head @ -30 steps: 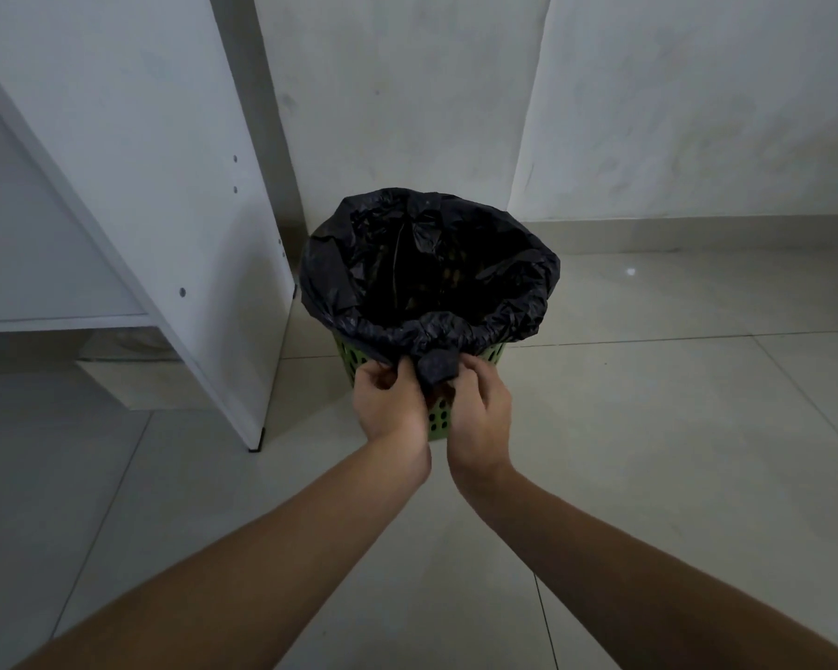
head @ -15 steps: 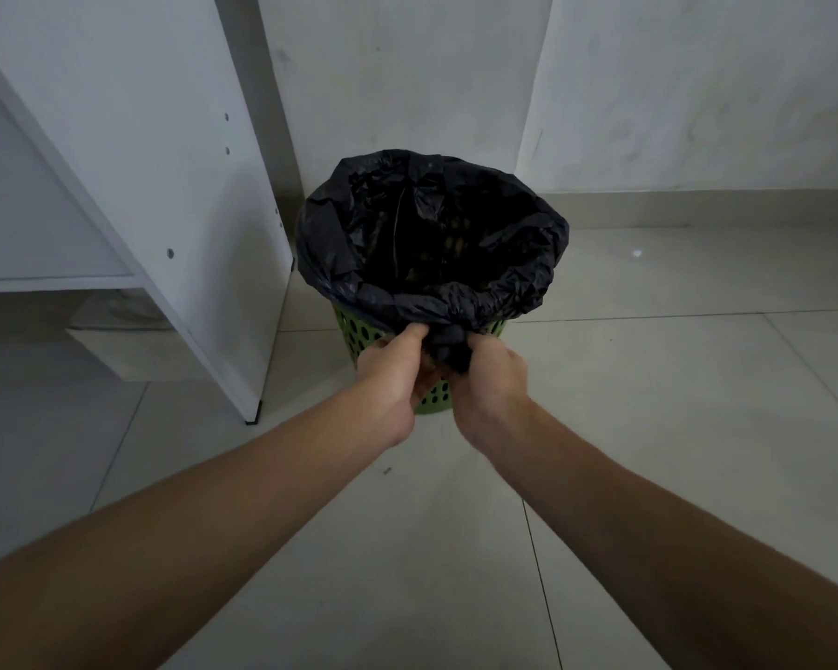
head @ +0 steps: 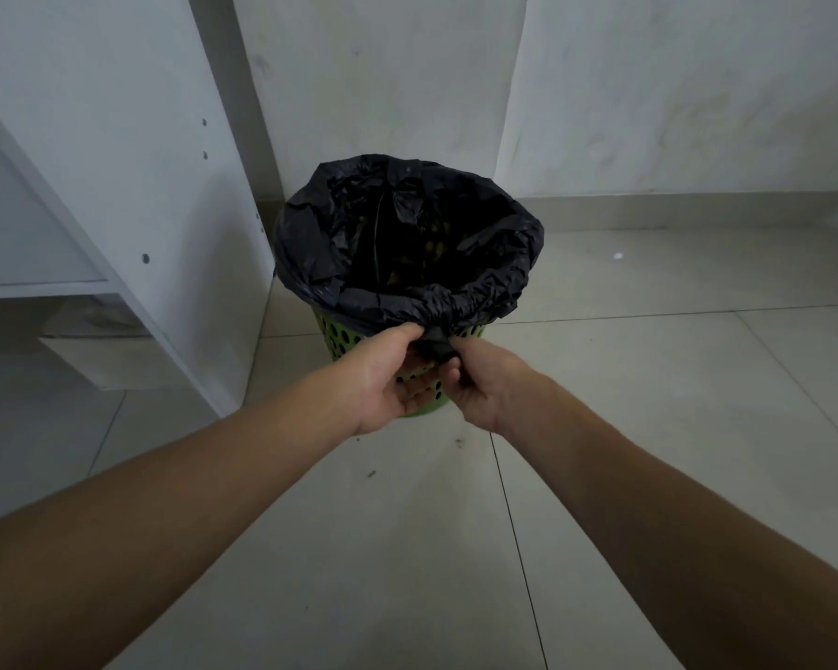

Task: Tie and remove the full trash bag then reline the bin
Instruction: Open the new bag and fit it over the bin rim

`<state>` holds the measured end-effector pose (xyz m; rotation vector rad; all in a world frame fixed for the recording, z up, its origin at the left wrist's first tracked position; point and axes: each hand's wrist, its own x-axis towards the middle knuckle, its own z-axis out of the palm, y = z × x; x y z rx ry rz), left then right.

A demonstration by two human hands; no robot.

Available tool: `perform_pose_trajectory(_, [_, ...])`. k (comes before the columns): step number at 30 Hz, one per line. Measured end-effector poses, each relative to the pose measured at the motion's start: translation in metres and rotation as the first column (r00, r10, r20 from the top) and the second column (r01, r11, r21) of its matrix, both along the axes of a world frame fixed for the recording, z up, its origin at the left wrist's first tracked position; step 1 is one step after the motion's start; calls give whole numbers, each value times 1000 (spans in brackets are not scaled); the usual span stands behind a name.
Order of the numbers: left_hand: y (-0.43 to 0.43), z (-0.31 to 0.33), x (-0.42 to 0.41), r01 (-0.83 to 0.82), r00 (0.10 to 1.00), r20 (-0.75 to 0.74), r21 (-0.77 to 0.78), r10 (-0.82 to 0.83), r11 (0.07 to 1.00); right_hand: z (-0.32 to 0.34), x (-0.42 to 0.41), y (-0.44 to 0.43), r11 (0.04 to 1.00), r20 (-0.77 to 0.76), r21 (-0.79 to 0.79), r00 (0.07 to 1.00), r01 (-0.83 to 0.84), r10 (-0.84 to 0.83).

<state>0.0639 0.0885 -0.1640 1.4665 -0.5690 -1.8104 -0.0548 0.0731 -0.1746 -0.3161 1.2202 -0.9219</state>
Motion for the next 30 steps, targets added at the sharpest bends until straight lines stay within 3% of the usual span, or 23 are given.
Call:
perform_pose_trajectory(2, [-1,0,2,59,998,4,-14,-59,998,-4,-1,4,987,-407,-136,913,-87,24])
perform_pose_trajectory(3, [-2,-1,2,53,999,0,-27,-53,998,-6,-2,5,959,-624,-222,782,-178,0])
perform_pose_trajectory(5, [-4,-4,0,-11,1000,-5,-48,10,999,-4,-1,9,864,-843,-338,529,-372,-102])
perform_pose_trajectory(8, [-5,-8,-7,-88,995,36,-66,90,994,-2,2,19,760,-921,-359,337,-541,-195])
perform_pose_trajectory(11, [-8,-10,-9,-171,978,110,-67,178,983,-9,1,35,597,-910,-406,248,-692,-332])
perform_pose_trajectory(13, [-12,-11,-7,-212,958,184,-56,219,976,-15,-1,43,511,-921,-333,156,-793,-358])
perform_pose_trajectory(18, [-9,-10,-8,-237,924,301,-39,237,971,-18,-6,26,497,-896,-273,30,-824,-442])
perform_pose_trajectory(20, [-6,-9,-8,-228,918,322,-49,232,972,-22,-5,23,490,-892,-313,74,-814,-446])
perform_pose_trajectory(21, [-6,-9,-9,-226,921,316,-47,229,973,-25,-2,25,505,-898,-359,144,-785,-415])
perform_pose_trajectory(22, [-4,-9,-9,-216,931,292,-43,218,976,-27,1,28,548,-898,-426,261,-720,-354])
perform_pose_trajectory(23, [-1,-9,-8,-198,947,249,-42,203,979,-27,5,30,630,-861,-493,441,-600,-253])
perform_pose_trajectory(24, [1,-9,-7,-175,964,194,-48,181,983,-25,9,30,741,-726,-520,678,-425,-120])
perform_pose_trajectory(25, [4,-9,-6,-155,979,128,-60,162,986,-22,15,30,851,-456,-466,890,-242,3])
perform_pose_trajectory(26, [5,-10,-5,-148,986,61,-70,152,987,-18,20,29,929,-111,-353,991,-108,73])
perform_pose_trajectory(27, [6,-11,-5,-153,988,10,-71,154,986,-15,23,28,973,186,-231,980,-29,73])
perform_pose_trajectory(28, [7,-10,-5,-159,987,-13,-61,159,985,-13,24,26,990,376,-141,925,3,51])
perform_pose_trajectory(30, [7,-7,-5,-144,989,-18,-29,144,989,-12,24,23,997,529,-80,848,16,29])
